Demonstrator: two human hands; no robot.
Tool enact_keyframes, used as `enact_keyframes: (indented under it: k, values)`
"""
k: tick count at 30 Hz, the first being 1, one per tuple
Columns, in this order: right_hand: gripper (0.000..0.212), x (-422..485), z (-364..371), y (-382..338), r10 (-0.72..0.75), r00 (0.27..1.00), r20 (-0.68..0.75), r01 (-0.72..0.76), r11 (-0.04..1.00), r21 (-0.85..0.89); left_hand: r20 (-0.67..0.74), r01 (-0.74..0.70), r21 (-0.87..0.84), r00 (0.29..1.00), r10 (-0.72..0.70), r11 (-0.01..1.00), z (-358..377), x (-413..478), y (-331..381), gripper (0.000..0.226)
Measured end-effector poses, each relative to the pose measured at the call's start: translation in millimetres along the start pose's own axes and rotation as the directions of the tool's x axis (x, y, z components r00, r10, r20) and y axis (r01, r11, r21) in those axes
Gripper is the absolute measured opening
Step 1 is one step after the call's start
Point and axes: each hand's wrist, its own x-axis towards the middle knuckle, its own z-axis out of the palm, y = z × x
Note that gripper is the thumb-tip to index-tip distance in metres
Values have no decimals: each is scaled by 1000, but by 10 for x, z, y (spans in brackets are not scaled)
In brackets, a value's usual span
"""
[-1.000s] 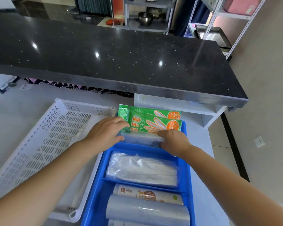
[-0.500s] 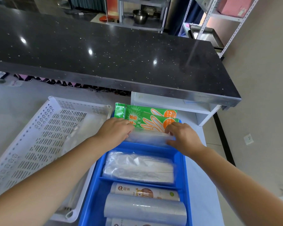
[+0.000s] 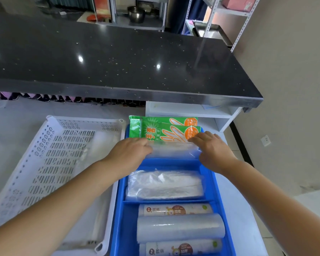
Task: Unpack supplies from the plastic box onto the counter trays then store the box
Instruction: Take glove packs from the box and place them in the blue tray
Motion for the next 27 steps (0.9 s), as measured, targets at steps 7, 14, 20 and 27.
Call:
enact_keyframes:
  k: [7, 14, 20, 27]
  values:
    - [44, -130, 100, -504, -50, 985, -165, 49, 999, -9, 115, 7, -87, 993, 3, 996, 233, 43, 75, 29]
    - [26, -38, 214, -592, 30, 999, -32, -29, 999, 17, 139, -14, -49, 990, 21, 999, 178, 17, 37, 33]
    - [16, -26, 46, -724, 11, 981, -194, -16, 1000, -24, 12, 79, -24, 997, -79, 997, -32, -213, 10, 22]
    - [6, -120, -78, -1133, -199, 969, -145, 180, 975, -133, -70, 258, 57, 965, -254, 964, -295, -761, 228, 21]
